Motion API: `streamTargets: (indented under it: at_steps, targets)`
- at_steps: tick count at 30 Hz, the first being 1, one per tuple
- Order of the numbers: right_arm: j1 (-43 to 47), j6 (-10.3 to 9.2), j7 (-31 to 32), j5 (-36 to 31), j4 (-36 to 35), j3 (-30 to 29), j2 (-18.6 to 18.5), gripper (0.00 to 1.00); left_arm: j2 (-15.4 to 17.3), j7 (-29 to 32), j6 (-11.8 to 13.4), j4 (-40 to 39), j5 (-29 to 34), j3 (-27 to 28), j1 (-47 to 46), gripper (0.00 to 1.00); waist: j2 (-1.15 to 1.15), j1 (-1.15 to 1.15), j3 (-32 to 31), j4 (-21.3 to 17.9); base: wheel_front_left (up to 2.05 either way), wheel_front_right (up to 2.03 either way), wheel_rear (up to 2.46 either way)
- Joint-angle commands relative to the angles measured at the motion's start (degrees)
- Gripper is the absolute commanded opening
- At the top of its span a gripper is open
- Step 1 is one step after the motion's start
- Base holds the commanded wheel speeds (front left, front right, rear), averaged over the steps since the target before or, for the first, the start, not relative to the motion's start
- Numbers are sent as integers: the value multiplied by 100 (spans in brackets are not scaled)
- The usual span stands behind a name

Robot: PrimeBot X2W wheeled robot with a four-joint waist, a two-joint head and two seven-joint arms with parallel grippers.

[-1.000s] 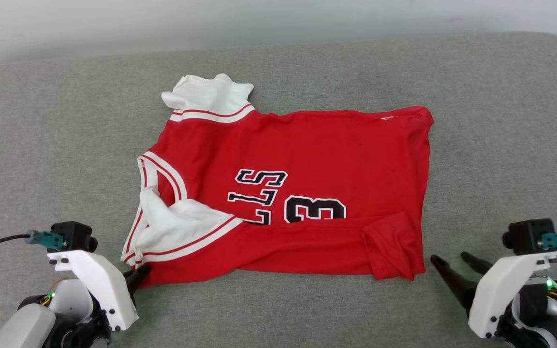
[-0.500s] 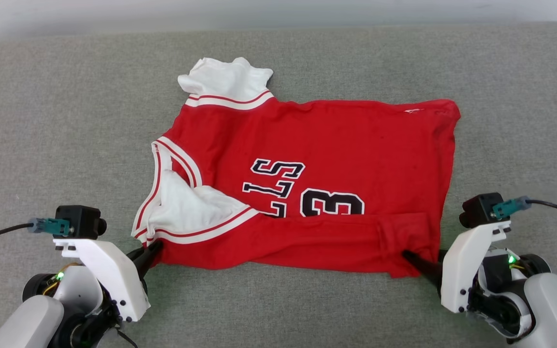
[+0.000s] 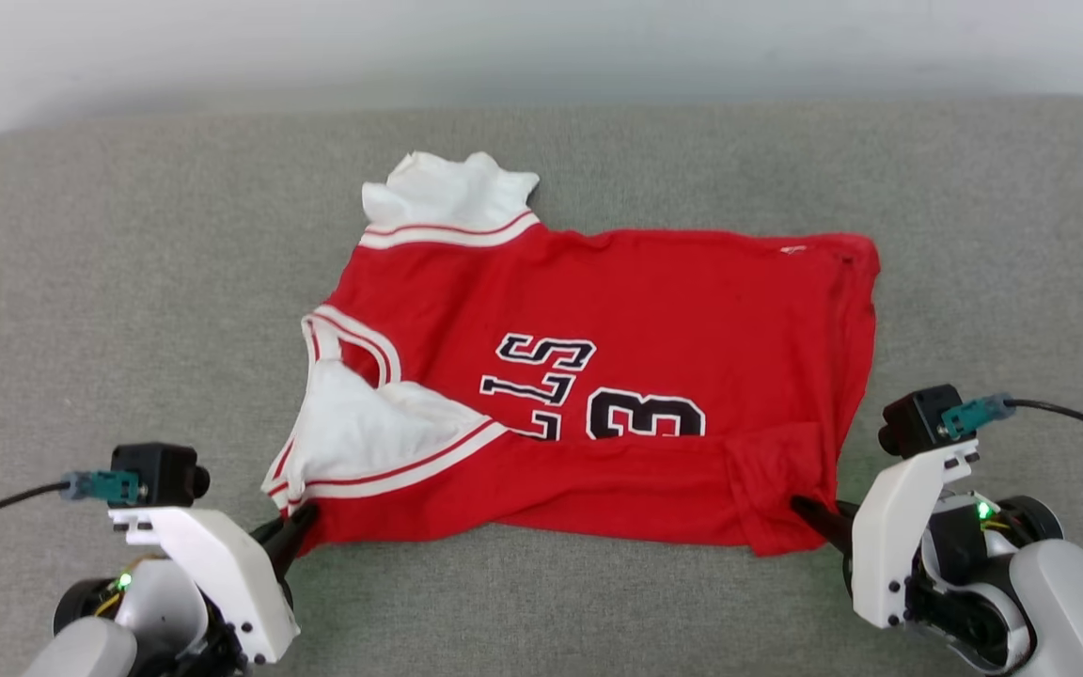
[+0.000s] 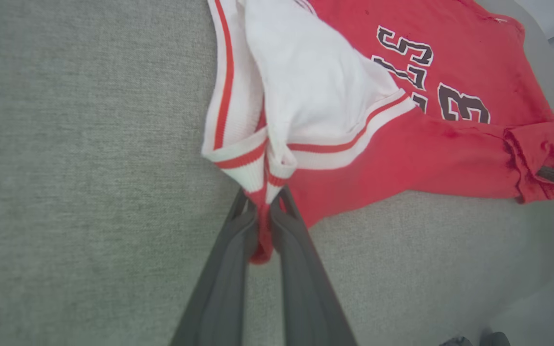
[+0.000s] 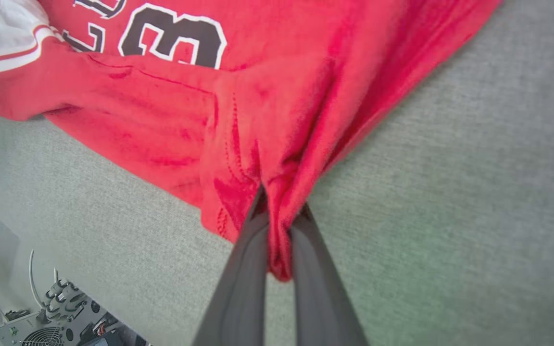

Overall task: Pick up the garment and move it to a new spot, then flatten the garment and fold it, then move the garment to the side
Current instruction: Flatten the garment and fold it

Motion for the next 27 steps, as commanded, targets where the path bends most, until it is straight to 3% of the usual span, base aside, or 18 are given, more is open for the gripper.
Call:
streamTargets:
  at_steps: [1, 13, 20, 21, 22, 23, 27]
  targets:
    - [76, -2, -33, 1, -55, 8, -28, 0, -14, -45, 31, -25, -18, 12, 71, 0, 0, 0, -160, -7, 0, 0, 0]
    - [830, -3, 181, 26, -564, -244, -224, 0, 28, -104, 408, -327, -267, 142, 962, 0, 0, 0, -821, 68, 0, 0, 0]
    - [1273, -4, 270, -75, -294, -535, -135, 0, -160, 83, 449, -117, -545, -2, 1314, 0, 0, 0, -880, 67, 0, 0, 0]
    - [1316, -3, 220, -67, -245, -541, -88, 15, -225, 61, 407, -25, -559, -29, 1301, 0, 0, 0, -878, 70, 0, 0, 0]
    - [1353, -3, 155, -87, -202, -527, -82, 89, -274, 25, 382, 63, -573, -51, 1276, 39, 0, 0, -879, 72, 0, 0, 0]
    - [1388, -3, 63, -107, -156, -509, -72, 100, -325, -2, 337, 140, -576, -73, 1241, 100, 0, 0, -881, 75, 0, 0, 0]
    - [1486, -2, -500, -124, -140, -520, 5, 100, -477, -382, 215, 430, -417, -29, 1076, 100, 0, 0, -948, 90, 0, 0, 0]
